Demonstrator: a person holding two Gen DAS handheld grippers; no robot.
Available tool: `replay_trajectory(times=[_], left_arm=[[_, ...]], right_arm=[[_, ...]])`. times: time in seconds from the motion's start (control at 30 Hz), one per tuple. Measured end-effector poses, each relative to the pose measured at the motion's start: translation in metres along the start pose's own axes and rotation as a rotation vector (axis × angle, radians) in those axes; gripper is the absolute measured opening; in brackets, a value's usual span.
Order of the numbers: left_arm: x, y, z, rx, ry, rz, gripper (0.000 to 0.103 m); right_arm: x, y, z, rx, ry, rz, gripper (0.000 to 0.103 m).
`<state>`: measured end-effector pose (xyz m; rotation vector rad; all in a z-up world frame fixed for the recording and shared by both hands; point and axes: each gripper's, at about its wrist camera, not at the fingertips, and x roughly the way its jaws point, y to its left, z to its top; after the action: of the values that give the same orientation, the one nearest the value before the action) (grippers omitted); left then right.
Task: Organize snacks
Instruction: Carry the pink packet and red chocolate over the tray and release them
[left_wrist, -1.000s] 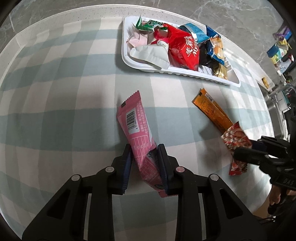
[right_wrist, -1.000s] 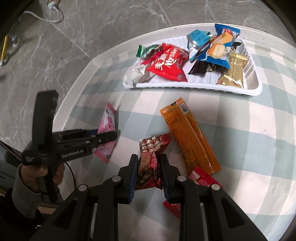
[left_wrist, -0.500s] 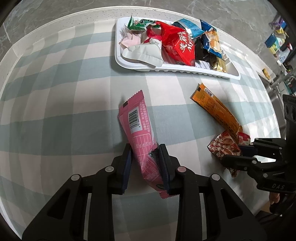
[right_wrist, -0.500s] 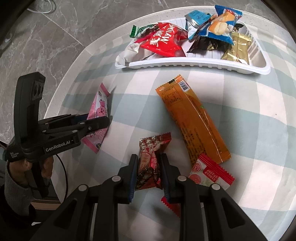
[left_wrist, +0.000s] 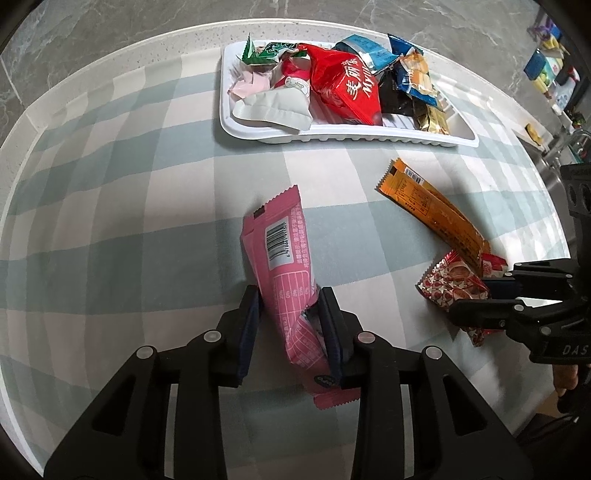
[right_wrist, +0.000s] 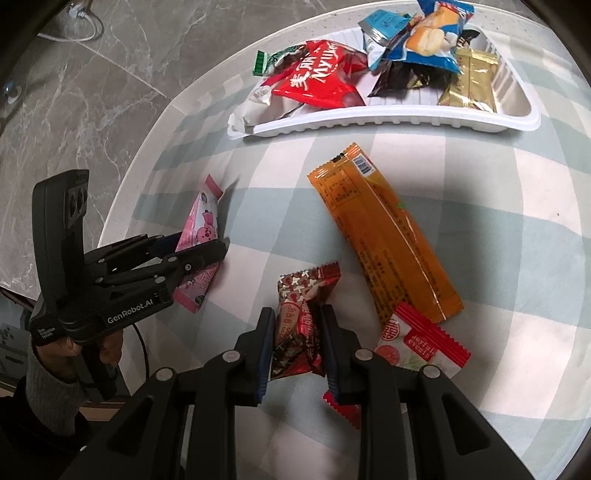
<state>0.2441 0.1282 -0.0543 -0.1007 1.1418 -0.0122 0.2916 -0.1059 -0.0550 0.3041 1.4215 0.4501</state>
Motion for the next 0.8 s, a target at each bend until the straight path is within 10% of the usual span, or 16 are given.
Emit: replay_trajectory(times=[0.47, 0.8], left_arm=[[0.0, -0.008, -0.004, 0.023, -0.024, 0.011, 0.041], [-0.009, -0.002, -0.004, 0.0, -0.017, -0.063, 0.018]], right_arm=[[0.002, 0.014, -0.001, -0.068, -0.018, -0.069, 0.026], [-0.008, 0.017, -0.002, -0.038, -0.044, -0.005, 0.022]])
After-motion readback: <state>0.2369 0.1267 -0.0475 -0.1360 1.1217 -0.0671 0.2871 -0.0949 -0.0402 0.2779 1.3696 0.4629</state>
